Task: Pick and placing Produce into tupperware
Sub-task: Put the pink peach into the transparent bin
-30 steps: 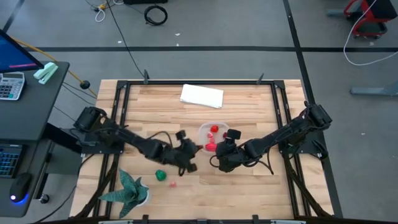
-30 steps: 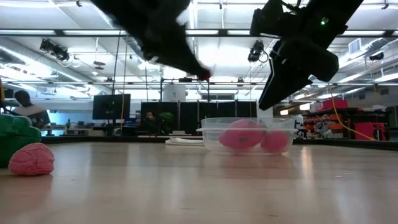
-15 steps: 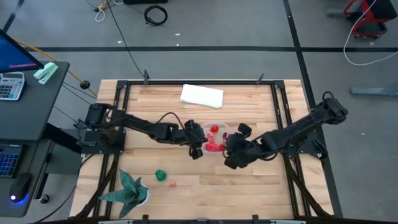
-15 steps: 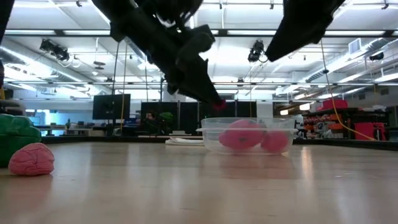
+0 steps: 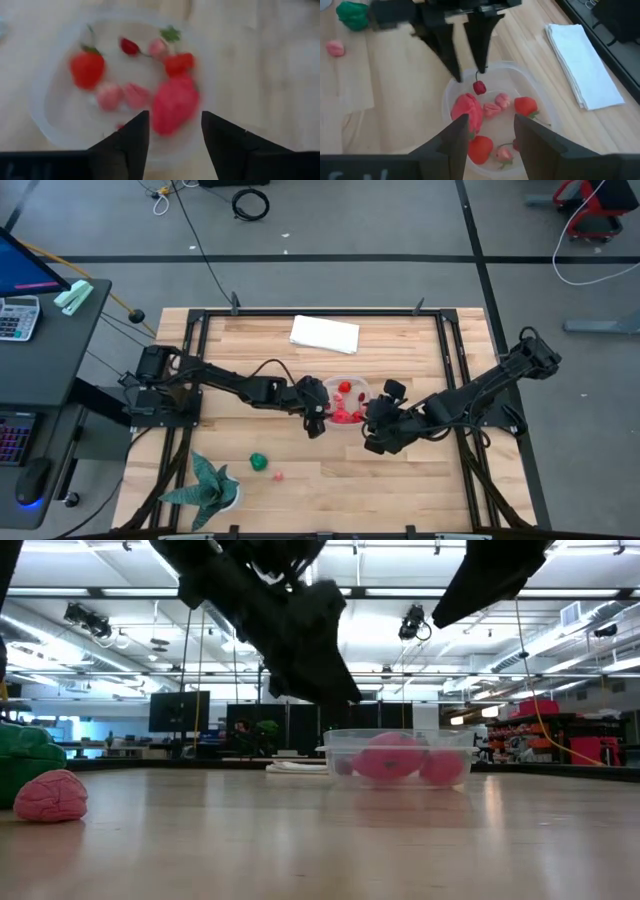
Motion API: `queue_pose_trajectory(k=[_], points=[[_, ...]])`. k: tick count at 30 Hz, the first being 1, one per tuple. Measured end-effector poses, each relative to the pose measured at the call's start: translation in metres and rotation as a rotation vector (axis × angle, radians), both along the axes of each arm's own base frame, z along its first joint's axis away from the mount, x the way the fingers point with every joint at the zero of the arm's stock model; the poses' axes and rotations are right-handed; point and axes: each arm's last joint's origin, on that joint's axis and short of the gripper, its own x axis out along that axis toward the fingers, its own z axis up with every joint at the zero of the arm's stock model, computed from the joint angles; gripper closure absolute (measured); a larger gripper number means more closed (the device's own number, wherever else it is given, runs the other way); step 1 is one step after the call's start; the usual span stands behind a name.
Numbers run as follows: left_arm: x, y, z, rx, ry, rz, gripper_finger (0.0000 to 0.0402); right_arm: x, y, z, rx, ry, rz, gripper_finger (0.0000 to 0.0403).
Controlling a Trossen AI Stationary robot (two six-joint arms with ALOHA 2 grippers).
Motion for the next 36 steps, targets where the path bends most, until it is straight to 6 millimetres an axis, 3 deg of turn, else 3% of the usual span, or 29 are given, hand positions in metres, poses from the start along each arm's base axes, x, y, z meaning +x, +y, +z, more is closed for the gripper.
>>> queue_pose_trajectory(k=[7,14,21,25,31,36], points=[[-0.019,-0.015,0.009,-0.229,0.144,-0.077,0.0231,0.0,0.0,0.0,-0.002,0.002,0.0,0.0238],[-0.039,-0.063,0.002,-0.333,0.308,-0.262,0.0248,0.0,0.0,0.0,0.001,0.002,-0.005,0.0238],[-0.061,-0.115,0.0,-0.258,0.353,-0.476,0.0237,0.0,0.0,0.0,0.003,0.001,-0.006,0.0238],[-0.072,-0.135,-0.002,-0.188,0.362,-0.57,0.0239,0.0,0.0,0.0,0.003,0.0,-0.006,0.0238],[-0.079,-0.141,-0.004,-0.074,0.36,-0.546,0.0233,0.0,0.0,0.0,0.005,-0.003,-0.007,0.0238],[-0.076,-0.142,-0.017,-0.021,0.39,-0.573,0.022,0.0,0.0,0.0,0.01,-0.007,-0.012,0.0238]])
